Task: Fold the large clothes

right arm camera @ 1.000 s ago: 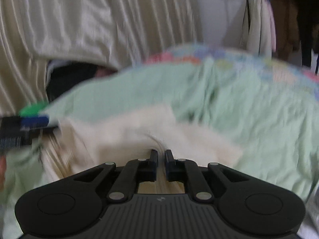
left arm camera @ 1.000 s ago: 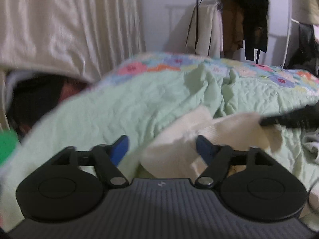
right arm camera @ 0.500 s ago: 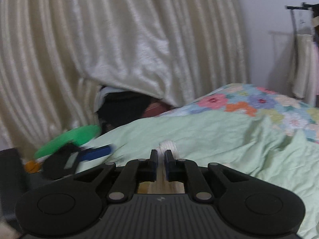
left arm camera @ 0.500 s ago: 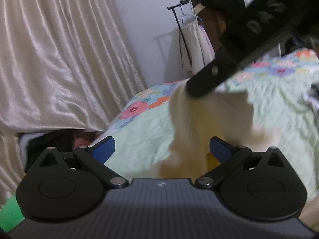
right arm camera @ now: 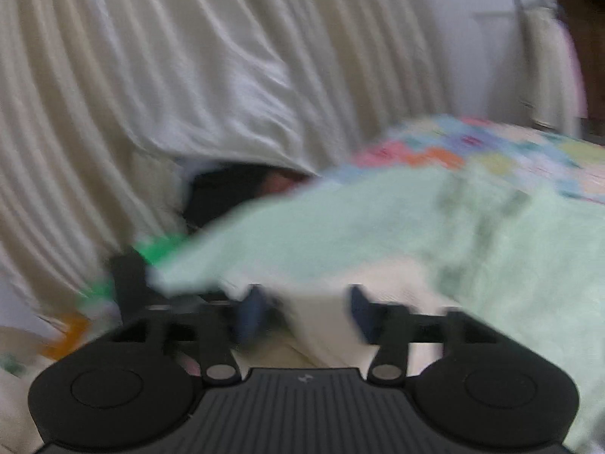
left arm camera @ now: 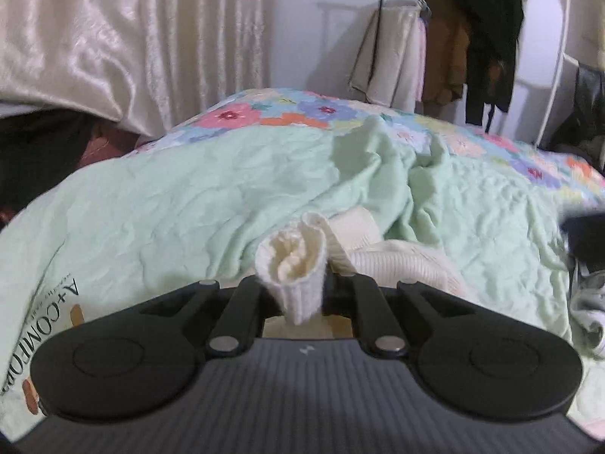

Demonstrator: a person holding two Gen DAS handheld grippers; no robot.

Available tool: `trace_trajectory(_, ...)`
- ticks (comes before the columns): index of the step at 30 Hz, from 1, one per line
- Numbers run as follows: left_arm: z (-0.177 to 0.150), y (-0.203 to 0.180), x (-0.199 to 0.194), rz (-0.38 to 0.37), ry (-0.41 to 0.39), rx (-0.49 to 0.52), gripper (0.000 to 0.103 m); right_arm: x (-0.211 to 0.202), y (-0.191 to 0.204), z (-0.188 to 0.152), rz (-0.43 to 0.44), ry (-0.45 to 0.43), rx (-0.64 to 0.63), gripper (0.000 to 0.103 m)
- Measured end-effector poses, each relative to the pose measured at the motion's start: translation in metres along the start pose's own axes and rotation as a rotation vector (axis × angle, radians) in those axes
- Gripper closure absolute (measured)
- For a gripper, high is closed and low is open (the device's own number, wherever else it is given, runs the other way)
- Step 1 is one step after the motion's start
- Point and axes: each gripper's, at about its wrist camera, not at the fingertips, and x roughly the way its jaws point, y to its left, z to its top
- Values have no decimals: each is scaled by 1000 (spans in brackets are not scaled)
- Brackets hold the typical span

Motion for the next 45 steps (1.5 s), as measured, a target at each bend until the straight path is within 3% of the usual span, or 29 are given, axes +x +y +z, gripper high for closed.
trace_trajectory(3,-3,3,-2,-12,-14,-13,95,27,-39,-17,-37,86,214,26)
trace_trajectory(6,-9,4,-3,-8,-25,0,95,58,-76,-27,-2,110,396,26)
trace_trajectory(10,-10,12,0,-7,-13,-19,95,94,-92,-29,-50,124,378,27)
trace_trajectory(11,-10,14,1,-4,-11,-23,95,103,-91,-29,-48,117,347,43)
trace_trajectory(12,-11,16,3,5,-7,-28,95,112,-89,-27,-44,112,314,69)
trace_trajectory(13,-11,18,4,21,-8,-39,95,115,-88,-27,-38,115,306,82)
trace_trajectory(14,-12,21,6,39,-9,-50,95,118,-87,-23,-19,115,302,86)
trace_trajectory(18,-12,27,13,156,1,-60,95,118,-73,1,16,79,229,87)
trace_trajectory(21,-4,40,0,211,-58,-110,95,116,-55,38,76,66,168,87)
trace_trajectory(25,4,57,-16,228,-117,-175,95,118,-30,75,2,153,100,85)
trace_trajectory(29,-1,61,-11,225,-94,-182,95,117,-30,86,-79,231,134,64)
trace_trajectory(30,-2,61,-10,218,-93,-182,95,117,-33,84,-88,226,152,48)
trace_trajectory(32,-3,62,-9,208,-94,-183,95,122,-38,80,-84,227,185,40)
trace_trajectory(35,-6,63,-6,208,-84,-181,95,139,-52,68,-30,252,269,41)
trace_trajectory(36,-7,65,-6,205,-83,-187,95,144,-57,62,10,236,290,47)
trace_trajectory(37,-7,66,-6,201,-82,-194,95,147,-59,58,29,228,294,57)
trace_trajectory(38,-7,67,-6,199,-82,-198,95,151,-59,56,31,222,283,80)
trace_trajectory(45,7,76,-35,291,-210,-235,95,150,-9,76,-8,85,-5,82)
